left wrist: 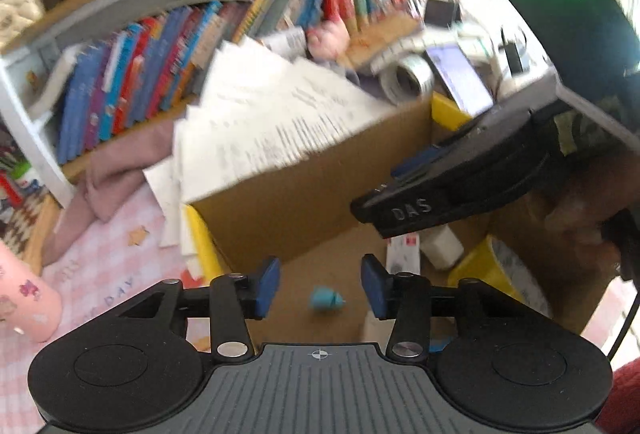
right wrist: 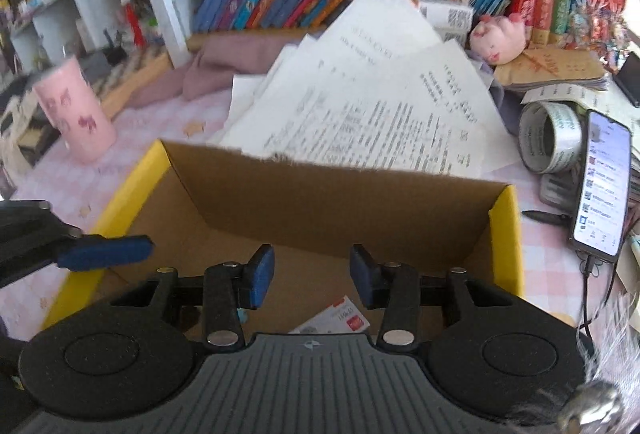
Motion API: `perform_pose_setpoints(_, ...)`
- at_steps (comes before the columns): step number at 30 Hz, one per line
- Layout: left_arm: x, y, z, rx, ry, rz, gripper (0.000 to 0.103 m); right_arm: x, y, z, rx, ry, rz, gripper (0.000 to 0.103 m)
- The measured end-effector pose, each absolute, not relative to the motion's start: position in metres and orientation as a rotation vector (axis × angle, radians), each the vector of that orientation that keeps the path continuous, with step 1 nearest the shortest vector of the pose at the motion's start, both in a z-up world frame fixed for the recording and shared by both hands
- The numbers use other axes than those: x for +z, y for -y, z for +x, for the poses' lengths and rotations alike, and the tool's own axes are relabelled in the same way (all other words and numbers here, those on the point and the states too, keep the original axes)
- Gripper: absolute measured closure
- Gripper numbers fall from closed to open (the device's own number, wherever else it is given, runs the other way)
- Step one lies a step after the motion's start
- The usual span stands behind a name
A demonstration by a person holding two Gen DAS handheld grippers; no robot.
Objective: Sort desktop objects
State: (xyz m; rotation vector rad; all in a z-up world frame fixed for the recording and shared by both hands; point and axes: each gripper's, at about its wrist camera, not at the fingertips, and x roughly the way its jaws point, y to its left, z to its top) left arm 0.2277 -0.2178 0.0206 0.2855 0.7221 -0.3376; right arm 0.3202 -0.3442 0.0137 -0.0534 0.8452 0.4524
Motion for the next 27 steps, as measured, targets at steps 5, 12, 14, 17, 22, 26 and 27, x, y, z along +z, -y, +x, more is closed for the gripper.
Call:
perform_pose_setpoints(5,0.047,0.187,0.197,-0.304,-0.654,0.147,0.042,0.031,0.351,0.296,0.422,-0.773,0.018,0.055)
perform_pose_setpoints(12,0.057,0.152,0.152,-0.208,-0.604,0.060,0.039,0.048,0.344,0.245,0.382,-0.689,0.061,0.053)
perform_pose_setpoints(14,0.059,0.142,0.141,-0.182,-0.594,0.053,0.036,0.053,0.340,0.229,0.370,-0.667,0.061,0.053)
perform_pose_setpoints(17,0.061,0.129,0.123,-0.148,-0.575,0.056,0.034,0.058,0.333,0.203,0.347,-0.627,0.054,0.052)
perform_pose_setpoints(22,0.061,0.108,0.090,-0.095,-0.550,0.068,0.026,0.057,0.320,0.160,0.300,-0.589,0.059,0.050)
perform_pose_setpoints(26,0.056,0.092,0.061,-0.063,-0.556,0.078,0.023,0.054,0.303,0.126,0.271,-0.582,0.054,0.050)
perform_pose_setpoints(27,0.055,0.089,0.053,-0.053,-0.559,0.084,0.021,0.054,0.299,0.118,0.265,-0.578,0.047,0.050)
